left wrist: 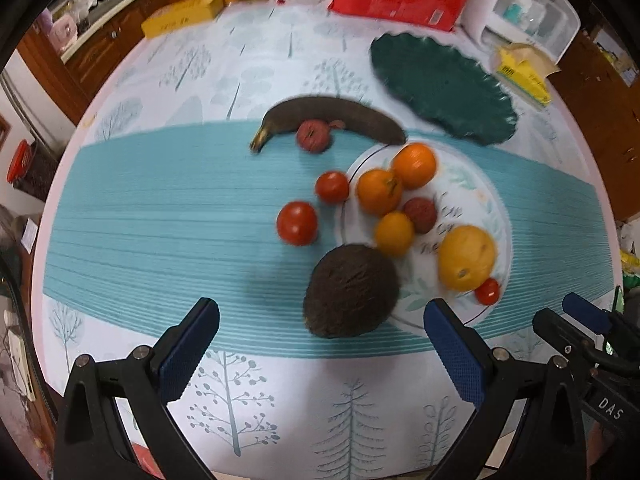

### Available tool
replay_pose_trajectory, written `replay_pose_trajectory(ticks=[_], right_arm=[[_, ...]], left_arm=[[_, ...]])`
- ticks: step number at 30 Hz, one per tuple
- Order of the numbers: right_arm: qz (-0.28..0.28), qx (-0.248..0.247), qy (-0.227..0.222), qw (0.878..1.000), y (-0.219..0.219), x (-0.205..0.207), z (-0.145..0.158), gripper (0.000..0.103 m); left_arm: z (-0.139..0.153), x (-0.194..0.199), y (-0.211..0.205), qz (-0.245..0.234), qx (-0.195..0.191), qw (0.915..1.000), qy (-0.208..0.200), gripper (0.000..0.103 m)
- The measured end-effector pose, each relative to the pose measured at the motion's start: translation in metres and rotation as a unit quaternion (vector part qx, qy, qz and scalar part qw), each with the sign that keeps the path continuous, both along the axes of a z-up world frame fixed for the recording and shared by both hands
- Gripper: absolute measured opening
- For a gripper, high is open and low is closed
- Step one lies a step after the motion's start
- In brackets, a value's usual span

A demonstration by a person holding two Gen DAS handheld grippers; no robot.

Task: Organize fruits
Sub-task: 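Grasp the avocado with the left gripper while the right gripper grasps a cherry tomato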

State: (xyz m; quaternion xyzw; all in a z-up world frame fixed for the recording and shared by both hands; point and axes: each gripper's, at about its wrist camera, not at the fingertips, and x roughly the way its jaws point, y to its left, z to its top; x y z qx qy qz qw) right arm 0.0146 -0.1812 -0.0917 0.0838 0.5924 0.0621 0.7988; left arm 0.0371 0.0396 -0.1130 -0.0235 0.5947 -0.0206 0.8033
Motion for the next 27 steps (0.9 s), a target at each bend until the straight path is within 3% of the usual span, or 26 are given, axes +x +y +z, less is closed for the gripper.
replay_pose_trajectory(ticks=[12,16,21,25,27], right_arm=[[0.017,0.006,0.031,0.999,0.006,0.010,-0.050,0.043],[0.021,0.011,0.039,0.999,0.006,0.014,-0.060,0.033],[0.027,0.016,0.039,0.999,0.011,0.017,-0.066,0.033],[0.030,0.017,0.035,0.999,0.015,0.022,-0.068,0.033],[0.034,0.015,0.033,0.999,0.018,0.023,-0.069,0.028]], left_arm=[[-0.029,0.005,-0.003,-0.015,-0.026,0.9992,0.026,0.101],[-0.037,0.009,-0.010,-0.021,-0.032,0.9987,0.033,0.095],[-0.045,0.012,-0.013,-0.018,-0.036,0.9984,0.038,0.086],[-0.052,0.014,-0.014,-0.010,-0.034,0.9985,0.041,0.073],[-0.053,0.013,-0.016,-0.014,-0.038,0.9985,0.037,0.068]])
